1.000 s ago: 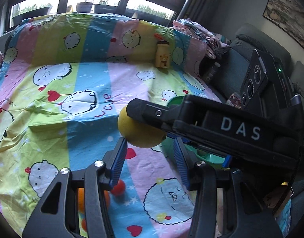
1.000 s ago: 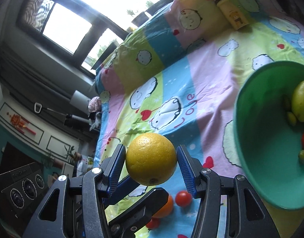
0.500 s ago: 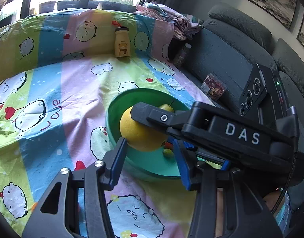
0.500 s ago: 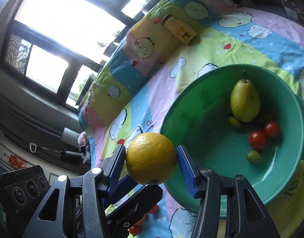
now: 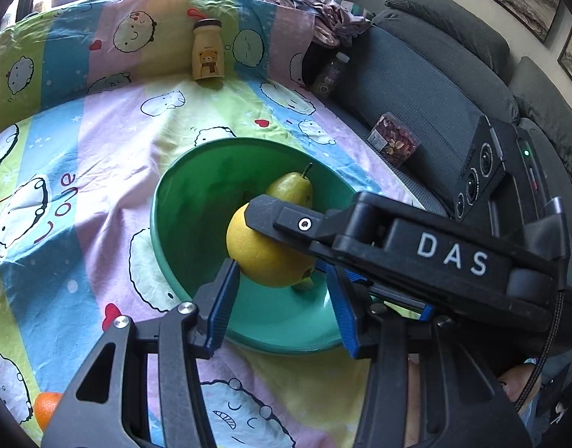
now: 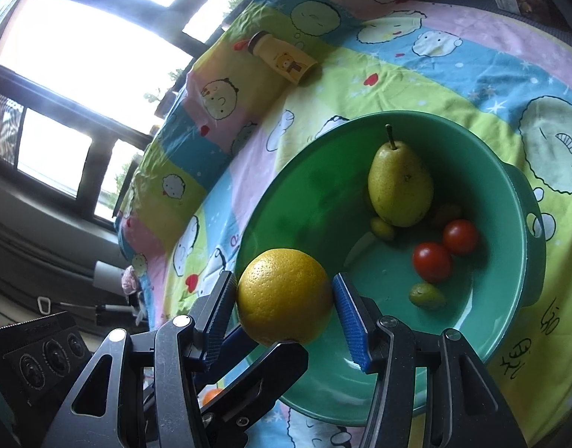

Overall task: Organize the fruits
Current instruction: 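Carry the lemon over the basin and open the right gripper, then move the open right gripper back to the orange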

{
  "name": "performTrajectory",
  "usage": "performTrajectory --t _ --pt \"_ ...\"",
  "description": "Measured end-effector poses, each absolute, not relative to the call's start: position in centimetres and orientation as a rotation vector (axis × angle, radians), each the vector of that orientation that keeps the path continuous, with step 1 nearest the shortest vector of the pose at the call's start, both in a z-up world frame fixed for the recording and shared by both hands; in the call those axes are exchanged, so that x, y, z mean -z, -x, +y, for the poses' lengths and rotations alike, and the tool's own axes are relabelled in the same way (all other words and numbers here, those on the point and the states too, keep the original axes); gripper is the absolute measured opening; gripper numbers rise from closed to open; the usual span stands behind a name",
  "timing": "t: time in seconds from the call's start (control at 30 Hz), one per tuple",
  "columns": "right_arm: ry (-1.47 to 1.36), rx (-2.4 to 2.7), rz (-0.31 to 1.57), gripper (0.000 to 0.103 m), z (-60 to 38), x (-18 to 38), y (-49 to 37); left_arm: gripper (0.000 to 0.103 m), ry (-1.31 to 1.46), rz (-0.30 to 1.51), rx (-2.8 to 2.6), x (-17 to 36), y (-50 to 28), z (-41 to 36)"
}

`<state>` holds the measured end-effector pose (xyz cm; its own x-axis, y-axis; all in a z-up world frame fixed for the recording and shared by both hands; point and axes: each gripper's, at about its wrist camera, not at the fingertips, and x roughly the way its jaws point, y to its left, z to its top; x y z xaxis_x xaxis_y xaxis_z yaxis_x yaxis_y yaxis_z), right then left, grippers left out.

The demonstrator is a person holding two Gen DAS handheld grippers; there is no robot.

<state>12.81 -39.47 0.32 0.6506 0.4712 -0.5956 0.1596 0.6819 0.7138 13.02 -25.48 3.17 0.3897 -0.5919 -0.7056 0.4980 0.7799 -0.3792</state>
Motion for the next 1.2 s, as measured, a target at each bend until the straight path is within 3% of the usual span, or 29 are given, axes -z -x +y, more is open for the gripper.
performTrajectory --t 0.33,0.5,0.87,1.03,1.2 --pt "-0.809 -0.148 0.889 0.056 -39.6 0.0 -12.9 0.047 0.131 0.961 0.703 -2.6 -13.5 -25.8" --pt "-0.821 -0.151 0.866 0.056 -39.8 -0.3 -12.7 0.052 0.138 0.946 0.689 -2.8 -13.4 -25.7" --pt "-0.746 -0.144 0.826 0.056 -38.6 -2.3 -11.6 0.078 0.183 0.843 0.578 -5.1 -10.8 -21.2" --pt "-0.708 -0.236 0.811 0.064 -36.1 -3.6 -11.1 0.09 0.204 0.815 0.462 -5.3 -9.1 -16.8" --pt "-0.661 -0.366 0.838 0.072 -32.3 -4.1 -10.9 0.09 0.246 0.83 0.323 -4.5 -7.4 -12.0"
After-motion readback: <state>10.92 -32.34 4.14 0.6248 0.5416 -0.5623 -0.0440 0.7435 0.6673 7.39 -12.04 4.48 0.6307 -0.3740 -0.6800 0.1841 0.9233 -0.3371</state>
